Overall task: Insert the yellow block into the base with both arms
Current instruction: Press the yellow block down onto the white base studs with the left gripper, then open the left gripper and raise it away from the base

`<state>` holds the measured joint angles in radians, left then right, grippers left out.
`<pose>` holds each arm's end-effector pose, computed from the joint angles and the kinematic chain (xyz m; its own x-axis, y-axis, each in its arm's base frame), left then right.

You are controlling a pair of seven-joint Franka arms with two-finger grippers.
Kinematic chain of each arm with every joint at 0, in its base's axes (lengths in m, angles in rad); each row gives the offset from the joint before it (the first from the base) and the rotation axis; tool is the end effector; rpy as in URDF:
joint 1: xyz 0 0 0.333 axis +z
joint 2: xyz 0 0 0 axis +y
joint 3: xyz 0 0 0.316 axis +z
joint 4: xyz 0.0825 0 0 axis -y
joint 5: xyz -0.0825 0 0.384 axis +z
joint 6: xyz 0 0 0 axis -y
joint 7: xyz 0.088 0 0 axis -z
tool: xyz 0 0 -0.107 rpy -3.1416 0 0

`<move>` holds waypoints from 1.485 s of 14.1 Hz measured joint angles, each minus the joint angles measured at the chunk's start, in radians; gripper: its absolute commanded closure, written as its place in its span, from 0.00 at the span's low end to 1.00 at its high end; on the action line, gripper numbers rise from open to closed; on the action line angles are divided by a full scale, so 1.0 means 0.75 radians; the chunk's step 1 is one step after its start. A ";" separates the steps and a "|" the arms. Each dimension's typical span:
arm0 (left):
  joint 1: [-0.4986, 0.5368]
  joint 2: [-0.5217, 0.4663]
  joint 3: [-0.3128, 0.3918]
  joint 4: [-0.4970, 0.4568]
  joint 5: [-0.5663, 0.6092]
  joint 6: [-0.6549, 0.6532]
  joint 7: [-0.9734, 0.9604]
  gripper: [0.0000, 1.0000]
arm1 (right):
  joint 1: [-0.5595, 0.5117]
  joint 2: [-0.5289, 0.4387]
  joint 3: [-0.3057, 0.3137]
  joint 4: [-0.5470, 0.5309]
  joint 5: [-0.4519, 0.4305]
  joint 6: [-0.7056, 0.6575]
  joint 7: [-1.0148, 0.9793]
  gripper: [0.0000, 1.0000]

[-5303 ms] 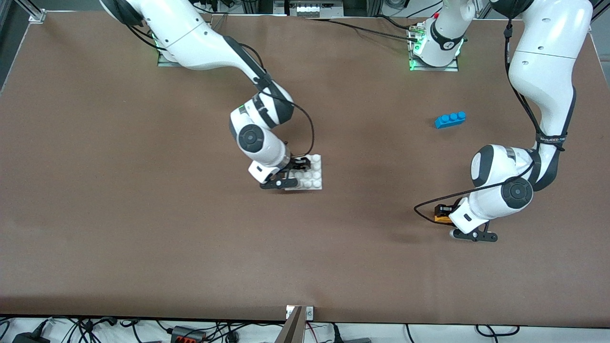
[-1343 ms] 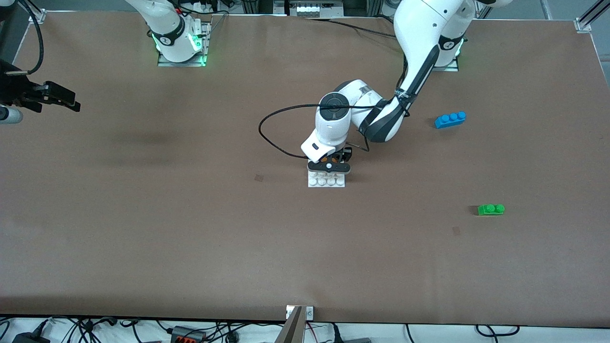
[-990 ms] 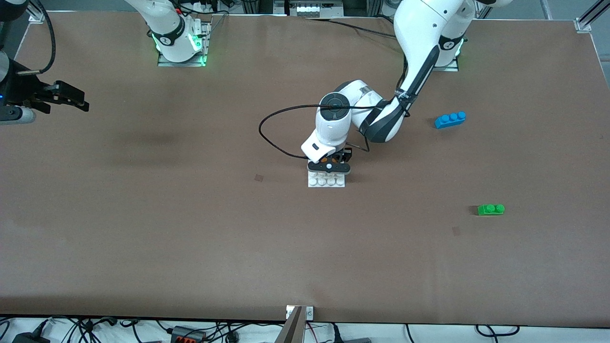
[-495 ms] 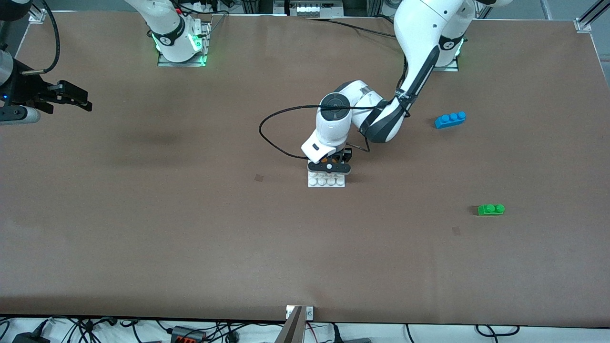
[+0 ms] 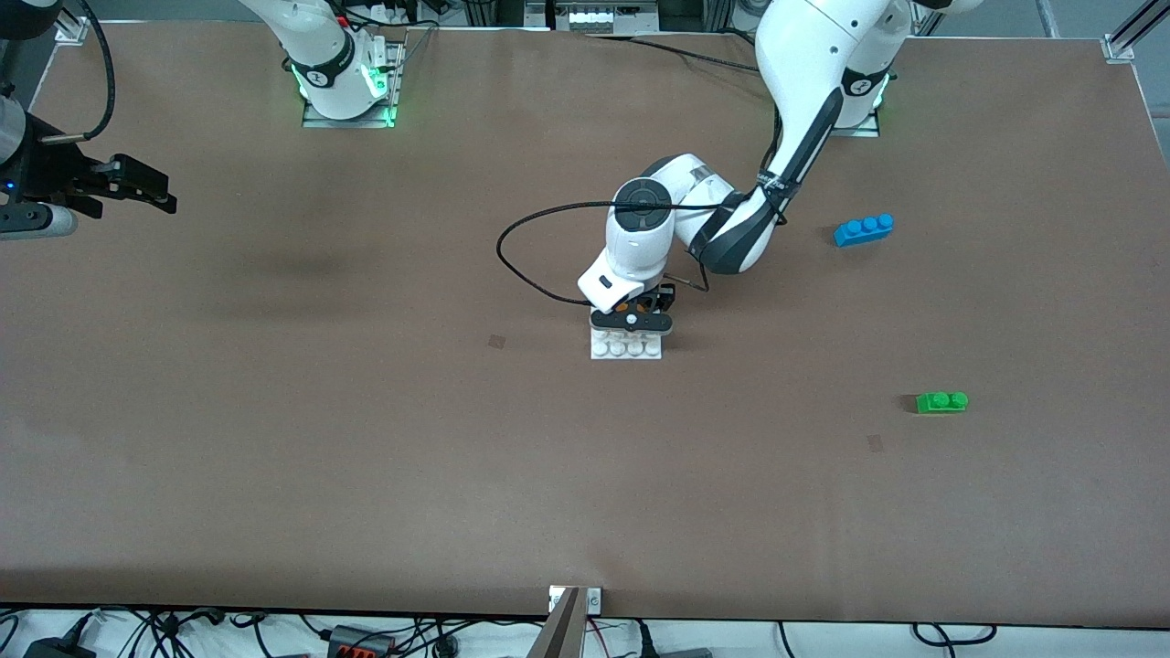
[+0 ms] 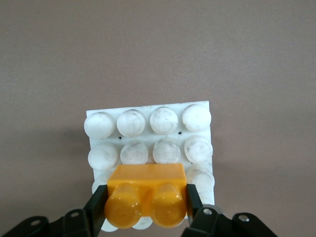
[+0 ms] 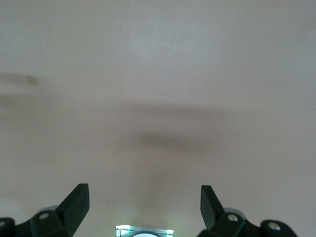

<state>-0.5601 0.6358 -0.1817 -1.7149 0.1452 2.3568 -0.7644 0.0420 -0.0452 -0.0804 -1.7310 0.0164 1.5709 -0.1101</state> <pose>0.5068 -0.4455 0.2263 0.9990 -0.0434 0.0120 -0.0436 -0.9989 0.0158 0.5339 -0.0196 0.5739 0.9911 0.0724 -0.1119 0.0691 -0.9971 -0.0324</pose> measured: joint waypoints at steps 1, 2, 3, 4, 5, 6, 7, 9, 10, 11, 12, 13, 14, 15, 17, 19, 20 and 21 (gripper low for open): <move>0.001 0.000 -0.003 -0.001 0.000 0.000 0.000 0.49 | 0.001 0.000 0.000 0.000 0.000 0.000 0.000 0.00; 0.002 0.000 -0.007 -0.002 0.000 0.000 0.000 0.49 | 0.003 0.000 0.000 0.000 0.000 0.000 0.000 0.00; 0.007 0.000 -0.014 -0.003 0.000 0.000 0.000 0.48 | 0.004 0.000 0.001 0.000 0.000 0.000 0.000 0.00; 0.015 0.003 -0.026 -0.014 0.000 -0.001 0.000 0.48 | 0.004 0.000 0.001 0.000 0.000 0.000 0.000 0.00; 0.018 0.018 -0.034 -0.034 0.000 0.005 -0.001 0.48 | 0.004 0.000 0.001 0.000 0.000 0.000 0.000 0.00; 0.023 0.019 -0.038 -0.041 0.002 0.012 -0.003 0.48 | 0.004 0.000 0.001 0.000 0.000 0.000 0.000 0.00; 0.031 0.019 -0.044 -0.043 0.001 0.015 -0.003 0.47 | 0.004 0.000 0.001 0.000 0.000 -0.001 0.000 0.00; 0.048 0.019 -0.060 -0.045 0.001 0.016 -0.003 0.02 | 0.004 0.000 0.000 0.001 0.000 -0.001 0.000 0.00; 0.053 0.019 -0.064 -0.046 0.001 0.017 -0.003 0.00 | 0.004 0.000 0.001 0.001 0.000 -0.001 0.000 0.00; 0.059 0.022 -0.064 -0.047 0.001 0.017 -0.005 0.00 | 0.004 0.000 0.001 0.001 0.000 -0.001 0.000 0.00; 0.075 0.022 -0.069 -0.046 0.001 0.021 -0.008 0.00 | 0.004 0.000 0.001 0.001 0.000 -0.001 0.000 0.00; 0.105 0.014 -0.078 -0.040 0.001 0.021 -0.008 0.00 | 0.005 0.000 0.001 0.001 0.000 -0.001 0.000 0.00; 0.146 -0.009 -0.093 -0.030 0.001 0.002 -0.007 0.00 | 0.005 0.000 0.001 0.001 0.000 -0.001 0.000 0.00; 0.195 -0.048 -0.114 -0.020 0.001 -0.036 -0.004 0.00 | 0.005 0.000 0.001 0.001 0.000 -0.001 0.000 0.00; 0.291 -0.149 -0.146 -0.006 0.002 -0.104 0.000 0.00 | 0.005 0.000 0.001 0.002 0.000 -0.002 0.000 0.00; 0.392 -0.248 -0.151 -0.005 0.001 -0.180 0.002 0.00 | 0.005 0.000 0.000 0.002 0.000 -0.002 0.000 0.00; 0.459 -0.282 -0.152 -0.007 0.002 -0.217 0.023 0.00 | 0.005 0.000 0.000 0.002 0.000 -0.002 0.000 0.00; 0.533 -0.301 -0.151 -0.009 0.002 -0.244 0.086 0.00 | 0.005 0.000 0.000 0.002 0.000 -0.002 0.000 0.00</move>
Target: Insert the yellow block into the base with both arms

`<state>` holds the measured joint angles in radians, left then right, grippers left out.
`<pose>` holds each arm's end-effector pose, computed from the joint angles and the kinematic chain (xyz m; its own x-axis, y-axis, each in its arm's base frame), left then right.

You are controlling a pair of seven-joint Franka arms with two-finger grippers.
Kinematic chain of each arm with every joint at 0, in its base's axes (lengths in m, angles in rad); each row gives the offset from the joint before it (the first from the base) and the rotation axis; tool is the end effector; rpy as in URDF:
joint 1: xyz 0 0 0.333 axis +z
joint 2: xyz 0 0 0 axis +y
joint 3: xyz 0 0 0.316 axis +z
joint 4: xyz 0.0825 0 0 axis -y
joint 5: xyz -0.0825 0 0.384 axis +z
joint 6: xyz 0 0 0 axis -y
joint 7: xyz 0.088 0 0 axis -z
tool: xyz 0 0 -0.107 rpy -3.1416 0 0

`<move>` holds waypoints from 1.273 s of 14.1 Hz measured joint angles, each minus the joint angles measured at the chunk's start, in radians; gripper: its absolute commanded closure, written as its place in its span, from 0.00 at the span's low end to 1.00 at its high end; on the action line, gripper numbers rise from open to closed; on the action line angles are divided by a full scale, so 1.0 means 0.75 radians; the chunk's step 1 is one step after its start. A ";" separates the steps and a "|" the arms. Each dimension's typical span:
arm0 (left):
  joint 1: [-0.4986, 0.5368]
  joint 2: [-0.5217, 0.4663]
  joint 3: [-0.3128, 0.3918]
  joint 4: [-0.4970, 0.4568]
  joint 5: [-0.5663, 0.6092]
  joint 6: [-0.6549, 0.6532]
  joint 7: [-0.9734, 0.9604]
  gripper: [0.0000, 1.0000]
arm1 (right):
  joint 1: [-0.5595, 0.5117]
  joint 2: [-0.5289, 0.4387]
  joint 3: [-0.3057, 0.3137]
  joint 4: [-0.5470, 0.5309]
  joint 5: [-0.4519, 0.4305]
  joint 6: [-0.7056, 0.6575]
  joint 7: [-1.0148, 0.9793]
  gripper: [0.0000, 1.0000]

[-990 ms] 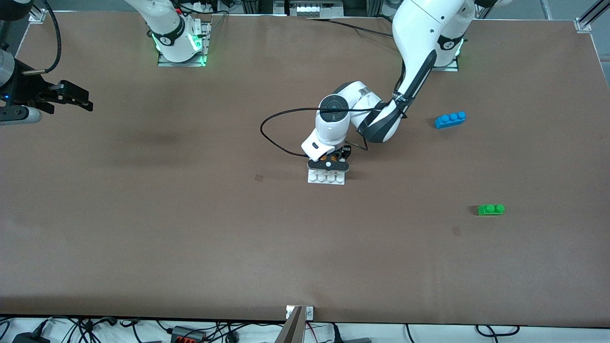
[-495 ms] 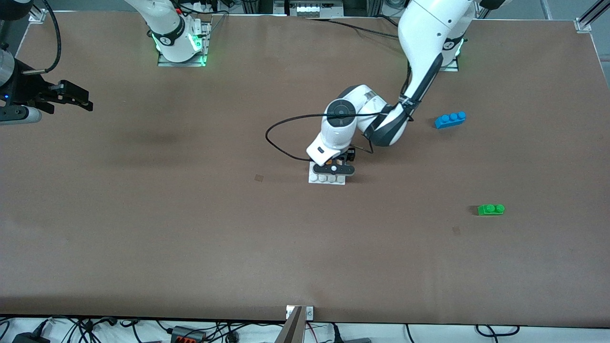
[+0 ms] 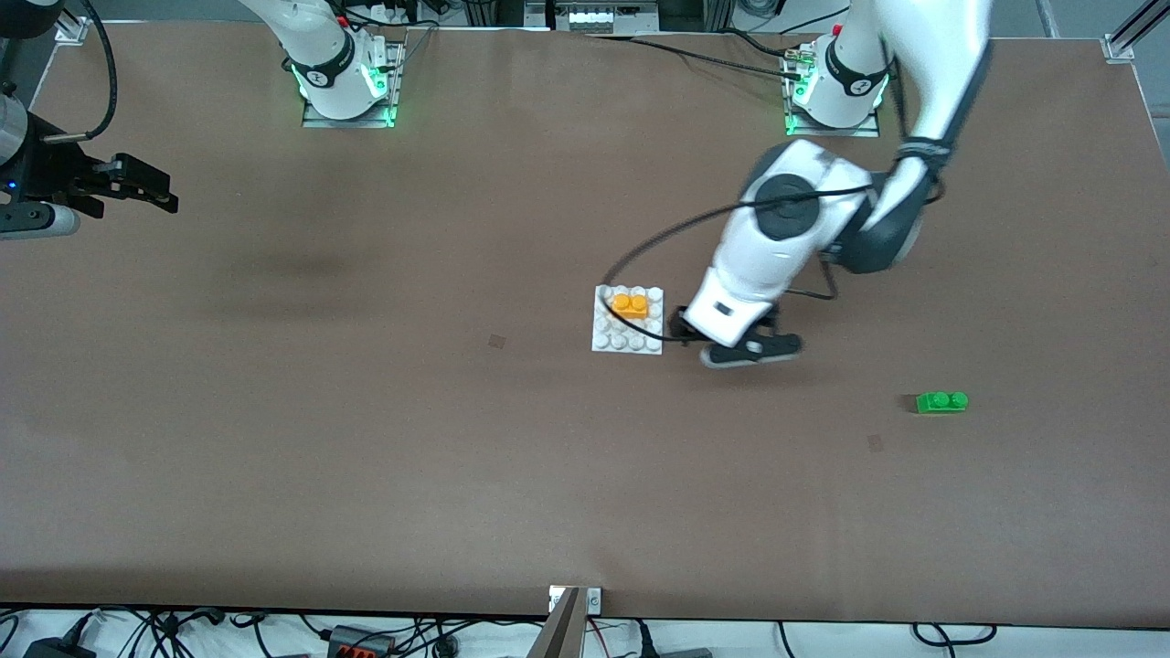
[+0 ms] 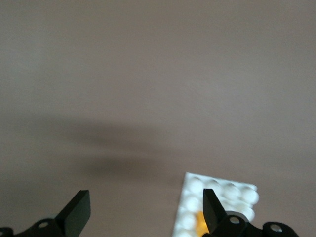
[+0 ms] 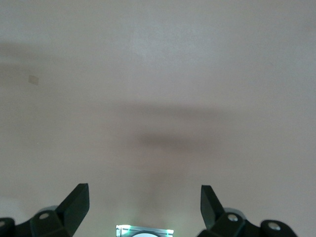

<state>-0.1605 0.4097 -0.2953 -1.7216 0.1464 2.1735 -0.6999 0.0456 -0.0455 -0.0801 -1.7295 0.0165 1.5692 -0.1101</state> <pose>0.6056 -0.2697 0.3626 0.9802 0.1908 0.0535 0.1892 -0.9814 0.0330 0.5338 -0.0175 0.5746 0.9908 0.0762 -0.1118 0.0730 -0.9968 -0.0325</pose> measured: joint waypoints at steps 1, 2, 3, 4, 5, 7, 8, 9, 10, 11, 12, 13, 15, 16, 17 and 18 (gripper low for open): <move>0.077 -0.008 0.001 -0.001 0.000 -0.013 0.079 0.00 | 0.000 0.000 0.000 0.000 0.000 0.000 0.000 0.00; 0.153 -0.010 0.001 -0.001 0.000 -0.025 0.151 0.00 | 0.000 0.000 0.000 0.000 0.000 0.000 0.000 0.00; 0.228 -0.014 0.001 -0.001 0.000 -0.038 0.221 0.00 | 0.000 0.000 -0.001 0.000 0.000 0.000 0.000 0.00; 0.291 -0.023 0.000 0.000 0.000 -0.055 0.288 0.00 | -0.001 0.000 -0.002 0.000 0.000 0.000 0.000 0.00; 0.346 -0.044 -0.001 0.005 -0.001 -0.084 0.362 0.00 | -0.001 0.000 -0.003 0.000 0.000 -0.001 0.000 0.00; 0.429 -0.120 -0.003 0.039 -0.073 -0.188 0.508 0.00 | -0.001 0.000 -0.004 0.001 0.000 -0.001 0.000 0.00; 0.464 -0.174 -0.001 0.062 -0.133 -0.276 0.568 0.00 | -0.001 0.000 -0.004 0.001 0.000 -0.001 0.000 0.00; 0.496 -0.231 0.001 0.085 -0.178 -0.371 0.604 0.00 | -0.001 0.000 -0.004 0.001 0.000 -0.001 0.000 0.00; 0.521 -0.285 0.002 0.116 -0.206 -0.470 0.626 0.00 | -0.001 0.000 -0.004 0.001 0.000 -0.001 0.000 0.00; 0.535 -0.336 0.003 0.148 -0.216 -0.577 0.638 0.00 | -0.002 0.000 -0.004 0.002 0.000 -0.001 0.000 0.00; 0.536 -0.383 0.002 0.169 -0.217 -0.665 0.640 0.00 | -0.003 0.000 -0.005 0.002 0.000 -0.001 0.000 0.00; 0.534 -0.418 -0.002 0.174 -0.217 -0.710 0.640 0.00 | -0.003 0.000 -0.006 0.002 0.000 -0.001 0.000 0.00; 0.523 -0.438 -0.005 0.169 -0.217 -0.737 0.640 0.00 | -0.004 0.000 -0.011 0.002 0.000 -0.001 0.000 0.00; 0.521 -0.433 -0.005 0.166 -0.217 -0.745 0.640 0.00 | -0.005 0.000 -0.013 0.002 0.000 -0.001 0.000 0.00; 0.518 -0.426 -0.006 0.165 -0.217 -0.763 0.640 0.00 | -0.005 0.002 -0.015 0.006 0.000 -0.001 0.000 0.00; 0.512 -0.422 -0.008 0.164 -0.217 -0.781 0.640 0.00 | -0.005 0.010 -0.016 0.022 -0.001 0.000 -0.001 0.00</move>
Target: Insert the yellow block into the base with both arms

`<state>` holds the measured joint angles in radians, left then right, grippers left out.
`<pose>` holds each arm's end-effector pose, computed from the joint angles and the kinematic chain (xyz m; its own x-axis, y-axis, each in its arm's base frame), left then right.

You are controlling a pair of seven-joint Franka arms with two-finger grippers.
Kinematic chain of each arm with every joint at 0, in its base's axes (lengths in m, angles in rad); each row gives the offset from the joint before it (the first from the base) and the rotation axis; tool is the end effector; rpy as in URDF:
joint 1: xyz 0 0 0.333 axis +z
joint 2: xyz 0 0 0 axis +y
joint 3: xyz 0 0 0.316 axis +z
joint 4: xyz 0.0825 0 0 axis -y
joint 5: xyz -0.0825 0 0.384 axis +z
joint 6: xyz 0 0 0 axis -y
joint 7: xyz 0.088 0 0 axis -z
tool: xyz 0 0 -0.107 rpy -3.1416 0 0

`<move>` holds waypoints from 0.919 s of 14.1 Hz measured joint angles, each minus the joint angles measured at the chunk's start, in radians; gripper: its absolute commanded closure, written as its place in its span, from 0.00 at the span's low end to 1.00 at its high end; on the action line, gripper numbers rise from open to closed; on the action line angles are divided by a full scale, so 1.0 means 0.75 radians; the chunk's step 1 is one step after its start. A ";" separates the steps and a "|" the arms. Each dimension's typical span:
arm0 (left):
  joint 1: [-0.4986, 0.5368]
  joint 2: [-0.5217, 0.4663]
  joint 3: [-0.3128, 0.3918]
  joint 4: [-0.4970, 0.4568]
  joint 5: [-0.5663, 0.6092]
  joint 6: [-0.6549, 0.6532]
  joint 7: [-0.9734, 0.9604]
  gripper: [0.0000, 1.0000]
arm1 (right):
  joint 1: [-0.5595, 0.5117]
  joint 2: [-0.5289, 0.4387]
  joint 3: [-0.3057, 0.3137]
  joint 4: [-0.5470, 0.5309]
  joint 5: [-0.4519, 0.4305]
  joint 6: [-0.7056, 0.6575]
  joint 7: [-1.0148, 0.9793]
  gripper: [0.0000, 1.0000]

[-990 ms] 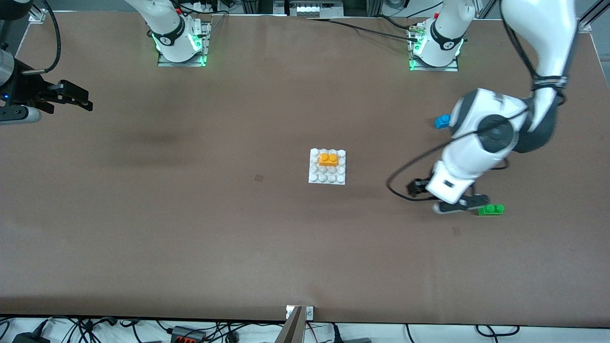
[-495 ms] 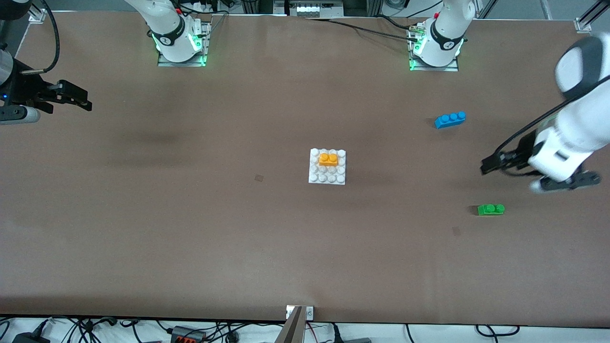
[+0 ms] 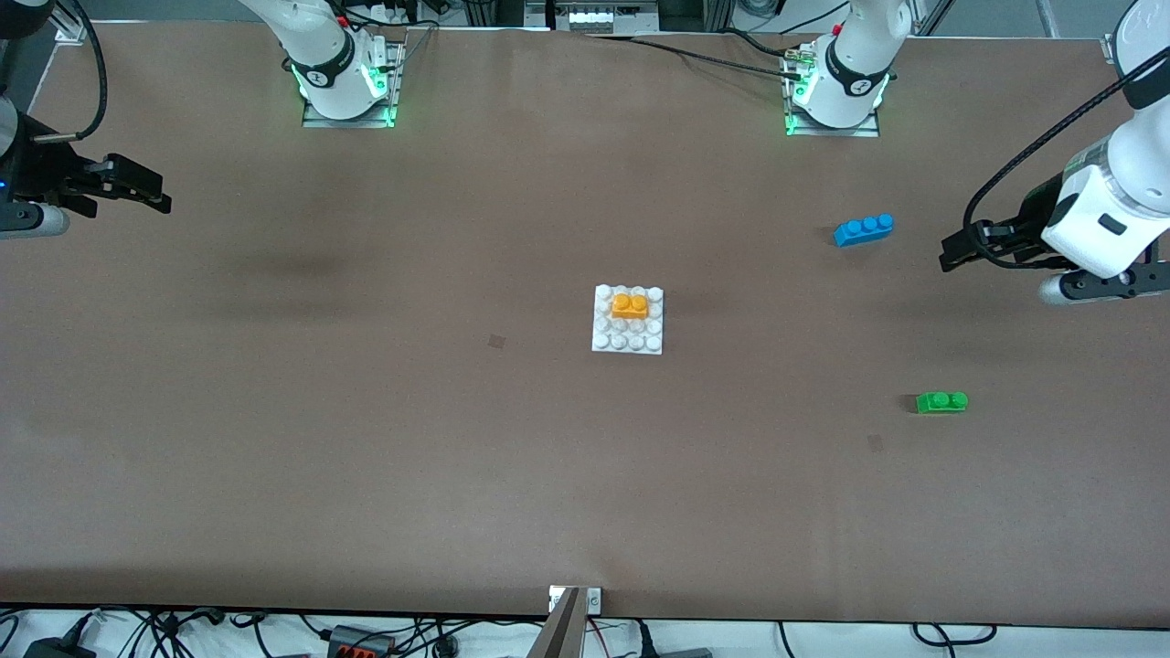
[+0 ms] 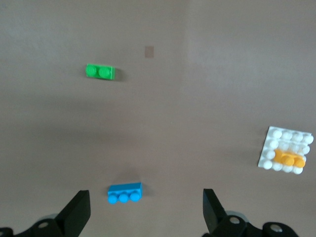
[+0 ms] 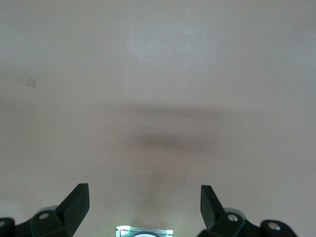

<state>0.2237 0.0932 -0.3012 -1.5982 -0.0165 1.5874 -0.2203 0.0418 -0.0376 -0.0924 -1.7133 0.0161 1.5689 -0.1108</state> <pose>0.5768 -0.0395 0.5625 0.9842 0.1413 -0.1068 0.1443 -0.9893 0.0212 0.5366 -0.0263 0.5779 0.9927 0.0609 -0.1039 0.0579 -0.9978 -0.0312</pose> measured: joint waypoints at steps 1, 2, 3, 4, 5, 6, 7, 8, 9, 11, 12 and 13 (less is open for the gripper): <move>-0.005 0.002 -0.005 0.000 0.000 -0.010 0.000 0.00 | 0.000 0.015 0.000 0.029 0.000 0.000 0.000 0.00; -0.009 0.002 -0.008 0.000 0.000 -0.013 0.000 0.00 | 0.000 0.036 -0.001 0.065 0.000 0.000 0.000 0.00; -0.011 0.003 -0.010 0.000 0.000 -0.013 0.000 0.00 | 0.000 0.054 -0.001 0.093 0.000 0.000 0.000 0.00; -0.011 0.004 -0.009 0.001 0.000 -0.013 0.000 0.00 | 0.000 0.069 0.000 0.115 0.000 0.000 0.000 0.00; -0.010 0.007 -0.005 0.001 0.000 -0.013 0.001 0.00 | 0.001 0.077 0.000 0.128 0.000 -0.002 0.000 0.00; -0.009 0.011 -0.001 0.001 0.000 -0.013 0.002 0.00 | 0.002 0.079 0.000 0.134 0.000 -0.008 0.000 0.00; -0.008 0.014 0.001 0.001 0.000 -0.013 0.003 0.00 | 0.002 0.079 0.001 0.136 0.000 -0.016 0.000 0.00; -0.010 0.015 0.000 0.001 0.000 -0.013 0.004 0.00 | 0.002 0.079 0.001 0.137 0.000 -0.019 0.000 0.00; -0.018 0.015 0.001 0.001 0.000 -0.013 0.006 0.00 | 0.002 0.079 0.001 0.137 0.000 -0.020 0.000 0.00; -0.065 0.015 0.026 0.002 0.008 -0.013 0.006 0.00 | 0.002 0.079 0.001 0.137 0.000 -0.021 0.000 0.00; -0.098 0.015 0.054 0.004 0.027 -0.013 0.006 0.00 | 0.002 0.079 0.001 0.137 0.000 -0.022 0.000 0.00; -0.121 0.015 0.076 0.009 0.044 -0.013 0.007 0.00 | 0.002 0.079 0.001 0.137 0.000 -0.022 0.000 0.00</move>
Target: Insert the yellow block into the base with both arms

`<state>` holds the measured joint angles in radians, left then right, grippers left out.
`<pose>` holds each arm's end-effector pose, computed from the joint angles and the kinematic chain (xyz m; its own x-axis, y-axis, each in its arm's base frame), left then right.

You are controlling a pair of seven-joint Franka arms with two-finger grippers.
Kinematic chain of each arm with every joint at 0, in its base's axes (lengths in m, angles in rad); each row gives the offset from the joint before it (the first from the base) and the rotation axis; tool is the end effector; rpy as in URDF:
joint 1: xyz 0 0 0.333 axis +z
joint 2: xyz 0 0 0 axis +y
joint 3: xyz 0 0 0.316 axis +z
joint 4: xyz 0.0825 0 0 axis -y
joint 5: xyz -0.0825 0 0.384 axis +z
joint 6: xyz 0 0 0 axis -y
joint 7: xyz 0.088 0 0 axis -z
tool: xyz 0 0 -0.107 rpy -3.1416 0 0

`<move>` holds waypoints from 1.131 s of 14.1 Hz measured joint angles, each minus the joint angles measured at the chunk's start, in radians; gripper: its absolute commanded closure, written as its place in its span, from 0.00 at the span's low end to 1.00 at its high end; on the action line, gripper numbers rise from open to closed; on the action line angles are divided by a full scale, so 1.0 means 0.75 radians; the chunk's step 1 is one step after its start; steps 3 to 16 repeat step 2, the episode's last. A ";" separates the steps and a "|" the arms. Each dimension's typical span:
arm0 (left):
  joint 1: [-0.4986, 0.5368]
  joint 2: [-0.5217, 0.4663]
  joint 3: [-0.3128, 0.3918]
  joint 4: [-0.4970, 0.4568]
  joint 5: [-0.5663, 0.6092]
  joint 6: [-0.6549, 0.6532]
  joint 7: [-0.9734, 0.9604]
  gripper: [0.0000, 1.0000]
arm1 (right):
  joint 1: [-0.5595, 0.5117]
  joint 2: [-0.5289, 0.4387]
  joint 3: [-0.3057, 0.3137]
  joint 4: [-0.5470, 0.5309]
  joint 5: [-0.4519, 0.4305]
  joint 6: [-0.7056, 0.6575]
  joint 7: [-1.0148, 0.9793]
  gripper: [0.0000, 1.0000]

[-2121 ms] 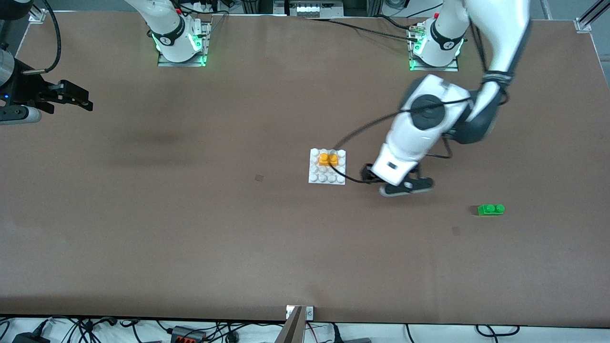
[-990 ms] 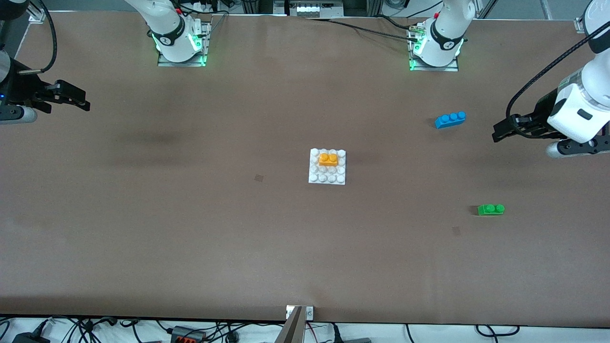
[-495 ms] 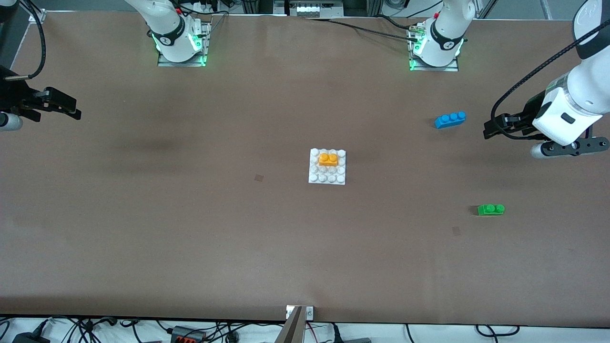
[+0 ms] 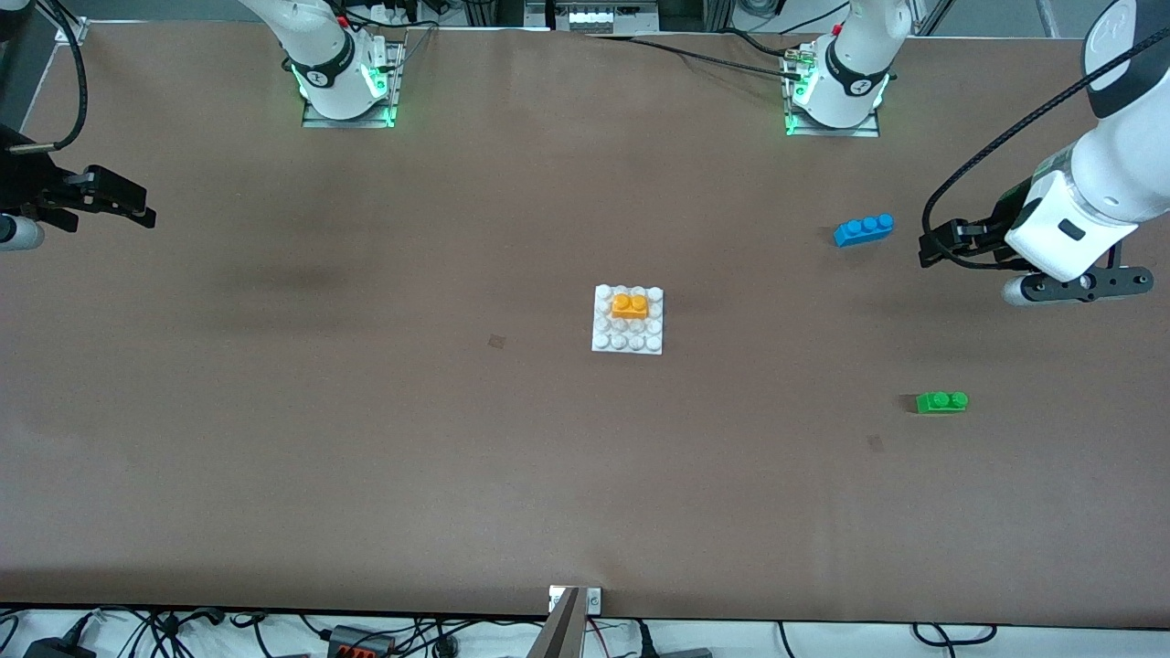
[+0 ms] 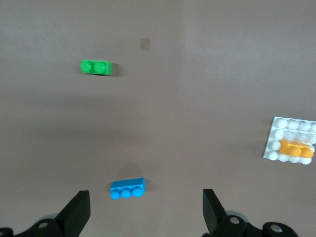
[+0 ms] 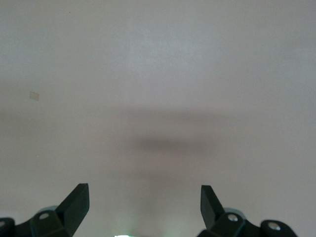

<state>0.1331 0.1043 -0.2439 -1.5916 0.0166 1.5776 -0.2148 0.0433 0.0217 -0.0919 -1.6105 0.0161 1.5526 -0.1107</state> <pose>0.5776 -0.0561 0.5577 0.9881 0.1028 -0.1141 0.1016 -0.9947 -0.0160 0.5563 -0.0248 0.5923 0.9950 0.0624 -0.0774 0.0608 -0.9979 -0.0228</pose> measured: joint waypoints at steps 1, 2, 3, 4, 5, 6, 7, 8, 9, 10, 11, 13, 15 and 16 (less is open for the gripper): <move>-0.011 0.000 0.012 0.008 0.007 0.000 0.001 0.00 | 0.000 0.000 0.000 0.000 0.000 0.000 0.000 0.00; -0.014 0.000 0.017 0.015 0.009 0.000 0.003 0.00 | 0.000 0.000 0.000 0.000 0.000 -0.001 0.000 0.00; -0.014 0.000 0.017 0.015 0.009 0.000 0.003 0.00 | 0.000 0.000 0.000 0.000 0.000 -0.001 0.000 0.00; -0.014 0.000 0.017 0.015 0.009 0.000 0.003 0.00 | 0.000 0.000 0.000 0.000 0.000 -0.001 0.000 0.00; -0.014 0.000 0.017 0.015 0.009 0.000 0.003 0.00 | 0.000 0.000 0.000 0.000 0.000 -0.001 0.000 0.00; -0.014 0.000 0.017 0.015 0.009 0.000 0.003 0.00 | 0.000 0.000 0.000 0.000 0.000 -0.001 0.000 0.00; -0.014 0.000 0.017 0.015 0.009 0.000 0.003 0.00 | 0.000 0.000 0.000 0.000 0.000 -0.001 0.000 0.00; -0.014 0.000 0.017 0.015 0.009 0.000 0.003 0.00 | 0.000 0.000 0.000 0.000 0.000 -0.001 0.000 0.00; -0.014 0.000 0.017 0.015 0.009 0.000 0.003 0.00 | 0.000 0.000 0.000 0.000 0.000 -0.001 0.000 0.00; -0.014 0.000 0.017 0.015 0.009 0.000 0.003 0.00 | 0.000 0.000 0.000 0.000 0.000 -0.001 0.000 0.00; -0.014 0.000 0.017 0.015 0.009 0.000 0.003 0.00 | 0.000 0.000 0.000 0.000 0.000 -0.001 0.000 0.00; -0.014 0.000 0.017 0.015 0.009 0.000 0.003 0.00 | 0.000 0.000 0.000 0.000 0.000 -0.001 0.000 0.00; -0.014 0.000 0.017 0.015 0.009 0.000 0.003 0.00 | 0.000 0.000 0.000 0.000 0.000 -0.001 0.000 0.00; -0.014 0.000 0.017 0.015 0.009 0.000 0.003 0.00 | 0.000 0.000 0.000 0.000 0.000 -0.001 0.000 0.00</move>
